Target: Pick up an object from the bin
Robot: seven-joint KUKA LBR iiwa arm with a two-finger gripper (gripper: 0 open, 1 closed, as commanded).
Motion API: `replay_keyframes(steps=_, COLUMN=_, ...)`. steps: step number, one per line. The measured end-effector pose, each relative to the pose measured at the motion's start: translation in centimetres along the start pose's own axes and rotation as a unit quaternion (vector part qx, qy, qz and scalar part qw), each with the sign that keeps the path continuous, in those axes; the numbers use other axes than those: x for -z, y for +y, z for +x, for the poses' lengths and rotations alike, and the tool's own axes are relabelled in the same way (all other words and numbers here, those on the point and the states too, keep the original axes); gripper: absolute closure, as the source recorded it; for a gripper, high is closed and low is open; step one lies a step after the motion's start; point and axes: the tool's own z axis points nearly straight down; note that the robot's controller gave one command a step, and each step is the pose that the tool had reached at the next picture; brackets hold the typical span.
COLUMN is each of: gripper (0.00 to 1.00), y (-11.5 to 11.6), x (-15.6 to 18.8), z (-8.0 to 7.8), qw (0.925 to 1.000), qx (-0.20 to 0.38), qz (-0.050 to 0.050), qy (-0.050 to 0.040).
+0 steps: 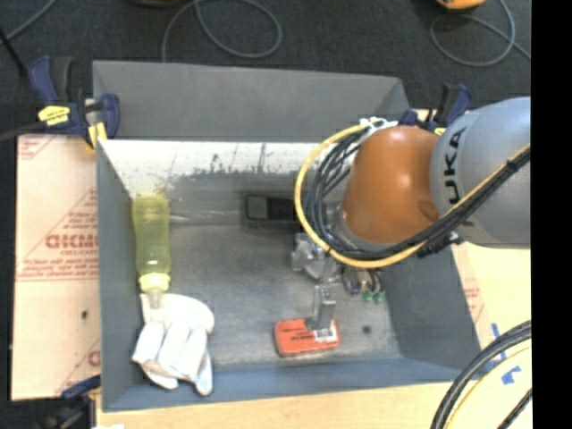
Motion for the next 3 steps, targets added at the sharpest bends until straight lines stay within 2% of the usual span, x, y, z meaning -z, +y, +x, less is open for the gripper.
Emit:
replay_keyframes(steps=1, gripper=0.00, y=0.0, x=0.0, z=0.0, qw=1.0000, qx=0.000, qz=0.000, qy=0.0000)
replay_keyframes(steps=2, gripper=0.00, y=-0.7, x=-1.8, z=0.6, qw=0.9995, qx=0.030, qz=0.000, qy=-0.0044)
replay_keyframes(steps=3, gripper=0.00, y=-2.7, x=-7.9, z=3.3, qw=0.9953, qx=0.096, qz=0.001, qy=-0.0030)
